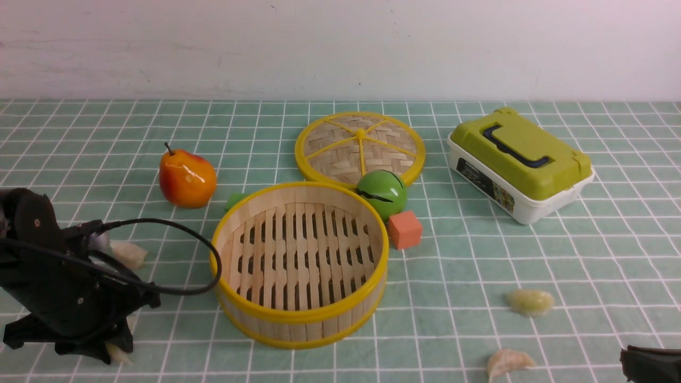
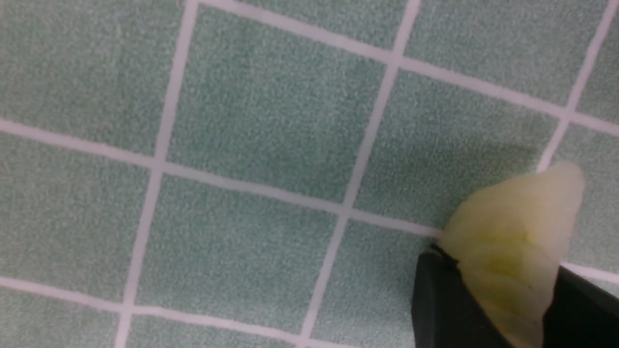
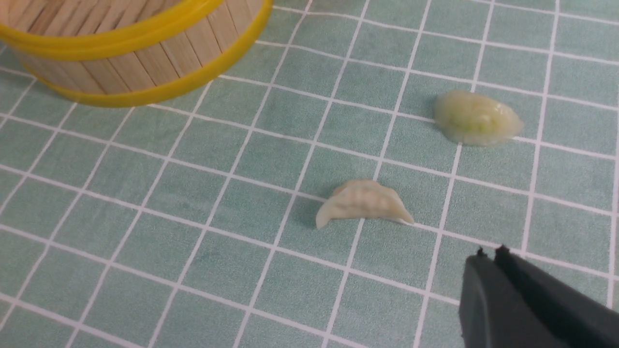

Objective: Put the dumplings into the steamer on the table with the blue tablecloth.
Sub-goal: 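Reach for and grasp a dumpling on the table with the left gripper, then place the dumpling into the bamboo steamer basket with the left gripper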

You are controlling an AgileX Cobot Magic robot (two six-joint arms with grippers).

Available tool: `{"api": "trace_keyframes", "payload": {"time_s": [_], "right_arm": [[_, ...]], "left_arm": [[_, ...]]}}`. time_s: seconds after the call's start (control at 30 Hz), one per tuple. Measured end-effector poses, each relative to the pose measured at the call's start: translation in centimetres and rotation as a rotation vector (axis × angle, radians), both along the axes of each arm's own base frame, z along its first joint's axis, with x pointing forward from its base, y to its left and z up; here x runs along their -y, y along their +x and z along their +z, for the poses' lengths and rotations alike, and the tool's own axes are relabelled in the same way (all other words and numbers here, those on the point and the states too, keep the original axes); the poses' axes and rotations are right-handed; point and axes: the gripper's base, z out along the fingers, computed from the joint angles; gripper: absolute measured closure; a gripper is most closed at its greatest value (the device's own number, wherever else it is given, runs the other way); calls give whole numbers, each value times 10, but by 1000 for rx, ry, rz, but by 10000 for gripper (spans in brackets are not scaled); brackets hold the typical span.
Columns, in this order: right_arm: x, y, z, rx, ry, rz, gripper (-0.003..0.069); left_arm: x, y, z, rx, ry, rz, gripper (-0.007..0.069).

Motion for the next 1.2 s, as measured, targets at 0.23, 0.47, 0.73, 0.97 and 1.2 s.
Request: {"api": "trace_keyframes", "payload": {"time_s": [0.23, 0.47, 0.73, 0.97, 1.2], "right_arm": [[0, 1, 1, 9, 3, -2, 636], [0, 1, 1, 18, 5, -3, 635], [0, 1, 1, 18, 5, -3, 624], [0, 1, 1, 16, 5, -3, 617], [0, 1, 1, 16, 5, -3, 610]], "left_arm": [[32, 28, 72, 117, -79, -93, 441], [119, 62, 137, 318, -91, -346, 441], [160, 114, 62, 183, 83, -308, 441], [165, 125, 36, 97, 90, -212, 391], [160, 119, 58, 84, 123, -249, 198]]}}
